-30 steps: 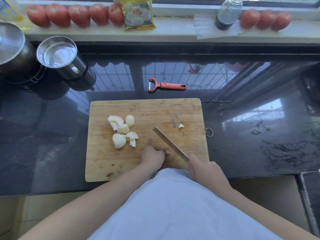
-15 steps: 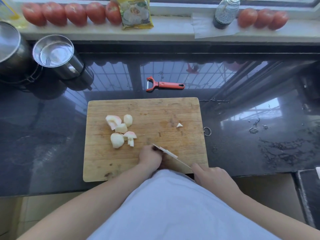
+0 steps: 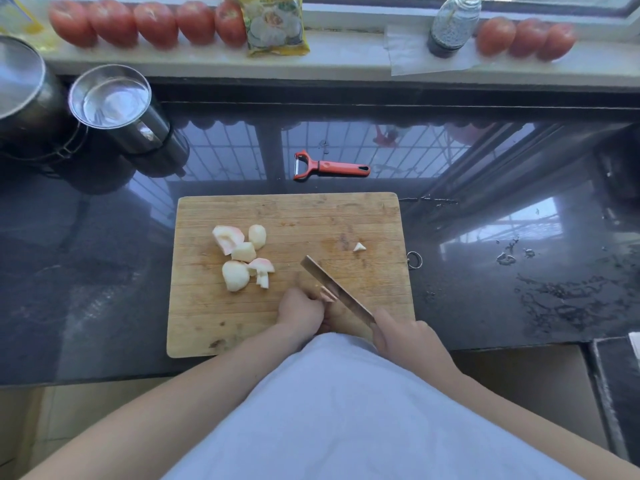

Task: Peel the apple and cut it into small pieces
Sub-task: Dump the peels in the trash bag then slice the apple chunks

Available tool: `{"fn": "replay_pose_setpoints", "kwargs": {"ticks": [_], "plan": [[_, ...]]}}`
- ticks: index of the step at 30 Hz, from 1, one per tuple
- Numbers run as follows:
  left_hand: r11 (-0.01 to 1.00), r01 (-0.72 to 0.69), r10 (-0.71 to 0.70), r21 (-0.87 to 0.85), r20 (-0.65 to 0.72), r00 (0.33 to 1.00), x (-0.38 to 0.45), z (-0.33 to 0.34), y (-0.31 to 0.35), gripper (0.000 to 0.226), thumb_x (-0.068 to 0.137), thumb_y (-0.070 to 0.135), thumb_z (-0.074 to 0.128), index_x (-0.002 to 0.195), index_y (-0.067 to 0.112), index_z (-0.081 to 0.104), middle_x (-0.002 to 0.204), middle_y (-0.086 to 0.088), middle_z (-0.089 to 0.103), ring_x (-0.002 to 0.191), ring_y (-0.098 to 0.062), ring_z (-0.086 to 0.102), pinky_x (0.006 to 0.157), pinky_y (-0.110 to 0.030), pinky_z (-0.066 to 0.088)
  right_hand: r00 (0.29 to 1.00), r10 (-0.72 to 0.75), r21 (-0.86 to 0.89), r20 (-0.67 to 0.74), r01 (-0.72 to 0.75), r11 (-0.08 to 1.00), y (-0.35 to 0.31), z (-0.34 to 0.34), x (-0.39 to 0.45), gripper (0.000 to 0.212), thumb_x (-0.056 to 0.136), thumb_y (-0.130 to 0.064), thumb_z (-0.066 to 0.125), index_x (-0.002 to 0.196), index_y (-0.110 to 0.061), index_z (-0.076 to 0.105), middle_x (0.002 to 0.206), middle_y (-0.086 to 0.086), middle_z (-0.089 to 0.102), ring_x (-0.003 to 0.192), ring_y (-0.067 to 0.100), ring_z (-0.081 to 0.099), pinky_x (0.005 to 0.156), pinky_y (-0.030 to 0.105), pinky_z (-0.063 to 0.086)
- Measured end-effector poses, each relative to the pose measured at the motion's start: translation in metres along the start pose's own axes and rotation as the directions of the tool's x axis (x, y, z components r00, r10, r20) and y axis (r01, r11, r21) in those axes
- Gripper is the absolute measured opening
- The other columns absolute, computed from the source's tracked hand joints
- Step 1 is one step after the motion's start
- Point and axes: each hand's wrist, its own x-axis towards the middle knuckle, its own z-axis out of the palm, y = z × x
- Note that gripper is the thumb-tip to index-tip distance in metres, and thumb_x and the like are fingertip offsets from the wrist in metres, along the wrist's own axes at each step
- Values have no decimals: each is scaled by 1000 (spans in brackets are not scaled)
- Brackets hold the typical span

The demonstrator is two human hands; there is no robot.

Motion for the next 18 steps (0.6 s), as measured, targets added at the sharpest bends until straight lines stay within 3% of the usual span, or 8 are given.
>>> {"fn": "replay_pose_setpoints", "kwargs": {"ticks": [3,7,9,11,14,18], "plan": [[1000,-1,1,-11,27,1000,-2,0,-2,30,100,1,54,72,9,59,66,-3,58,32,8,50,36,-10,37,998,-53,17,31,52,998,-2,-7,-10,42,69,-17,58,78,-24,17,46,-5,24,35,29,15,35,23,13],[998,11,-10,-70,11,1000,5,2,-4,23,97,9,55,87,11,76,74,3,67,58,1,65,43,-6,39,993,-112,-62,20,113,992,-4,-16,-12,46,60,-20,57,80,-27,15,52,-10,20,37,18,3,40,22,-2],[994,19,-17,-108,14,1000,4,2,-3,23,98,7,56,94,11,78,75,1,68,53,2,65,43,-7,40,992,-127,-57,15,127,990,-1,-15,-17,44,61,-19,56,79,-27,17,54,-11,20,40,13,-4,41,22,-2],[993,-1,4,-117,23,1000,0,1,-2,23,100,2,54,98,4,77,71,-2,65,41,7,58,40,-9,41,994,-102,-52,37,104,993,6,-13,-23,44,62,-16,55,79,-27,16,53,-10,20,37,16,2,40,23,0],[994,17,-14,-110,28,1000,-2,0,0,22,100,4,55,96,5,76,74,-4,67,41,3,59,39,-9,40,992,-32,-111,118,46,993,11,-10,-27,31,77,-16,51,81,-25,22,54,-6,29,38,21,16,41,27,8],[999,20,-21,-46,-10,1000,3,-2,1,14,96,16,61,85,19,70,83,1,70,70,-10,62,46,-16,40,967,7,-108,253,21,994,-6,1,2,15,93,-21,41,91,-21,25,77,-2,58,62,34,55,53,36,34]]}}
